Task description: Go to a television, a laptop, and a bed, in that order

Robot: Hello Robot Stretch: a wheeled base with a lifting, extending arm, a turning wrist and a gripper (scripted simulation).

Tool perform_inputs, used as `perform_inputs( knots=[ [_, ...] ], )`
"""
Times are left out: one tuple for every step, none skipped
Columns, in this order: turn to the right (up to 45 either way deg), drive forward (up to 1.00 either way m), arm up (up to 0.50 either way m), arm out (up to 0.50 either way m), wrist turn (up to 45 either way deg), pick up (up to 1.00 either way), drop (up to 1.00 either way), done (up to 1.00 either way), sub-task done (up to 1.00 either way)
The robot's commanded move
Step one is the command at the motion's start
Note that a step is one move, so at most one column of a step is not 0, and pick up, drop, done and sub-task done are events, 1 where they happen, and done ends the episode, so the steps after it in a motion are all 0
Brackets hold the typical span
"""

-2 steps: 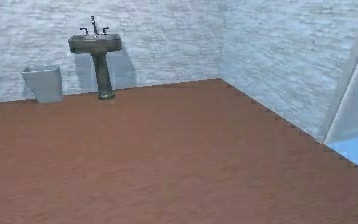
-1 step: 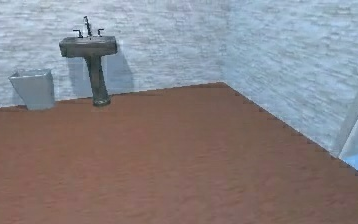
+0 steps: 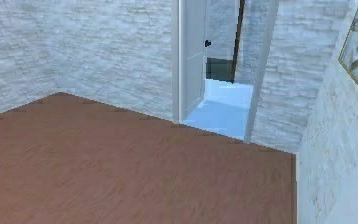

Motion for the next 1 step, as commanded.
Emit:
perform_inputs(
  knots=[
    [18.0, 0.00, 0.00, 0.00, 0.0, 0.00, 0.00, 0.00, 0.00]
  ],
)
